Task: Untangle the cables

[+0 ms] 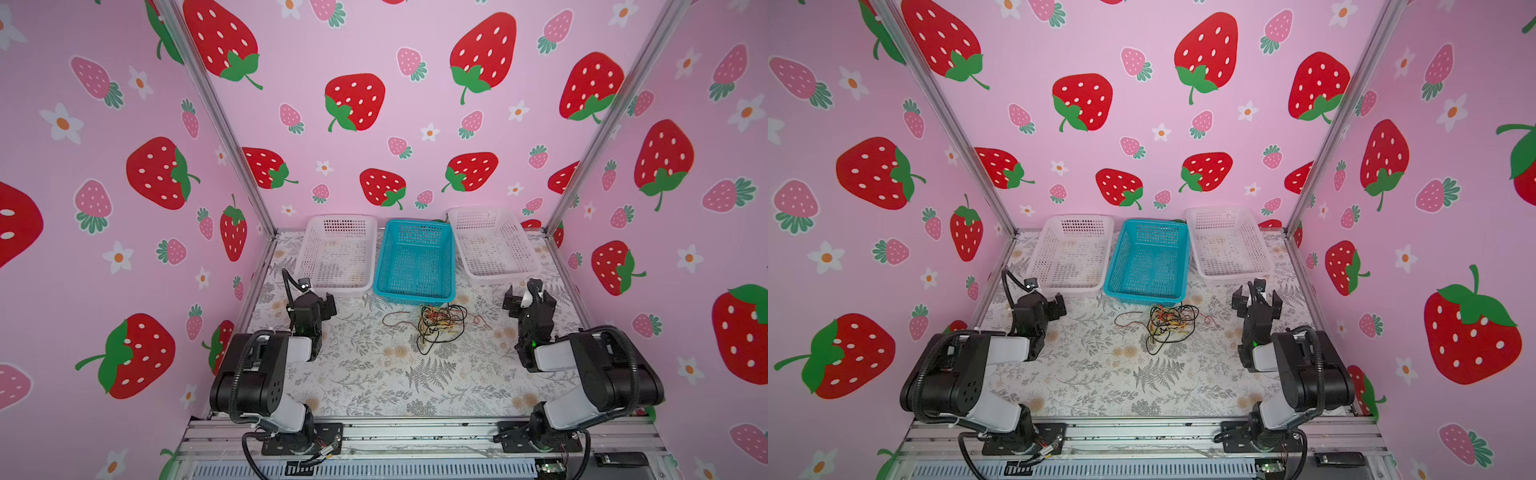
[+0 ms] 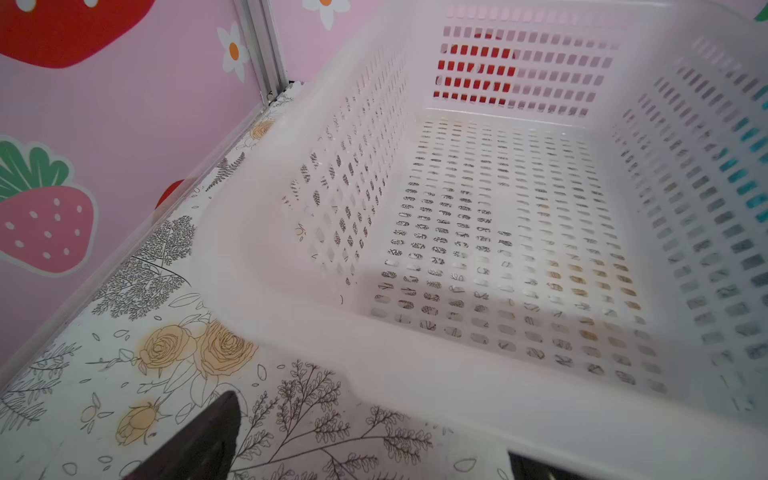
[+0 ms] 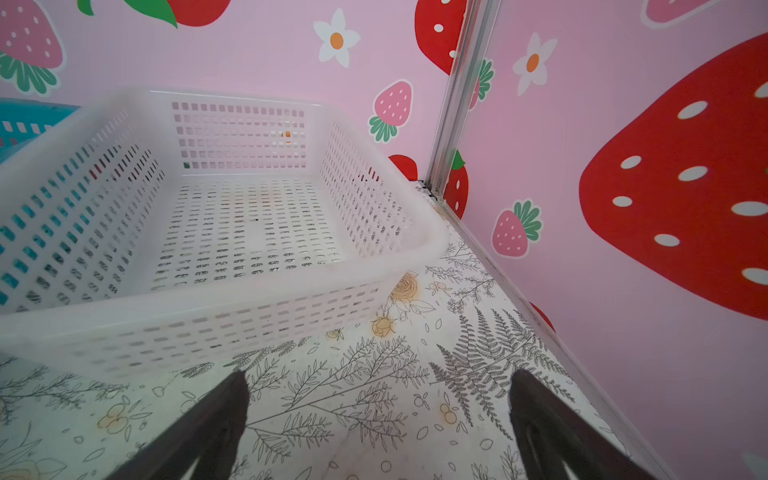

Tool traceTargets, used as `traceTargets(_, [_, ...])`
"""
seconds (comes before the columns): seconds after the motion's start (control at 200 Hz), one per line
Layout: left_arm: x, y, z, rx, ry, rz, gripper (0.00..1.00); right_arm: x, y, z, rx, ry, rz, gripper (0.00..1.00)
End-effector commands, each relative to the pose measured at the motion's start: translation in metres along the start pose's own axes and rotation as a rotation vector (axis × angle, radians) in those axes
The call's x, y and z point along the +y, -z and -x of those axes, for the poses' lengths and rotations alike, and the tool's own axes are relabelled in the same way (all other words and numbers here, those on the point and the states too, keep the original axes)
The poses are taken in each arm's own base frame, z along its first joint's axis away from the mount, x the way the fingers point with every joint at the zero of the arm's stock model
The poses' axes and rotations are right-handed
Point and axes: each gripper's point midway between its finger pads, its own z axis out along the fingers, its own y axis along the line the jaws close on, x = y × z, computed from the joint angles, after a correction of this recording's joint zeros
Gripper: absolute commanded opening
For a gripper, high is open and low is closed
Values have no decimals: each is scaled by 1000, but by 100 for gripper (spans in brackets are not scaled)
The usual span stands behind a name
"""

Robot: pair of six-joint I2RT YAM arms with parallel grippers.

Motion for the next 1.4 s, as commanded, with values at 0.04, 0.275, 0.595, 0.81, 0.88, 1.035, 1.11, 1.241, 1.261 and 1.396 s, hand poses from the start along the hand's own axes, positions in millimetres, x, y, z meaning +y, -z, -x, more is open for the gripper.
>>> traceTargets(0.04, [-1, -2, 15, -42, -2, 7, 99, -3, 0, 0, -7, -17, -6, 99])
traceTargets(0.275, [-1, -2, 15, -42, -2, 6, 99, -2, 0, 1, -10, -17, -5, 99])
traceTargets(0.595, [0, -2, 15, -42, -2, 7, 99, -2, 0, 0, -8, -16, -6, 99])
traceTargets(0.81, [-1, -2, 15, -43, -1, 7, 99, -2, 0, 0, -9, -16, -5, 99])
traceTargets(0.88, [-1, -2, 15, -42, -1, 6, 99, -3, 0, 0, -8, -16, -6, 99])
traceTargets(1.035, [-1, -2, 15, -43, -1, 7, 99, -3, 1, 0, -11, -19, -2, 99])
traceTargets(1.11, [-1, -2, 15, -42, -2, 7, 99, -3, 6, 13, -37, -13, -12, 99])
traceTargets(1.241, [0, -2, 15, -43, -1, 8, 99, -1, 21, 44, -52, -29, -8, 99])
traceTargets(1.261, [-1, -2, 15, -42, -2, 7, 99, 1, 26, 50, -69, -48, 8, 99])
traceTargets(1.396, [0, -2, 15, -42, -2, 9, 99, 35, 62, 90, -170, -162, 245, 99])
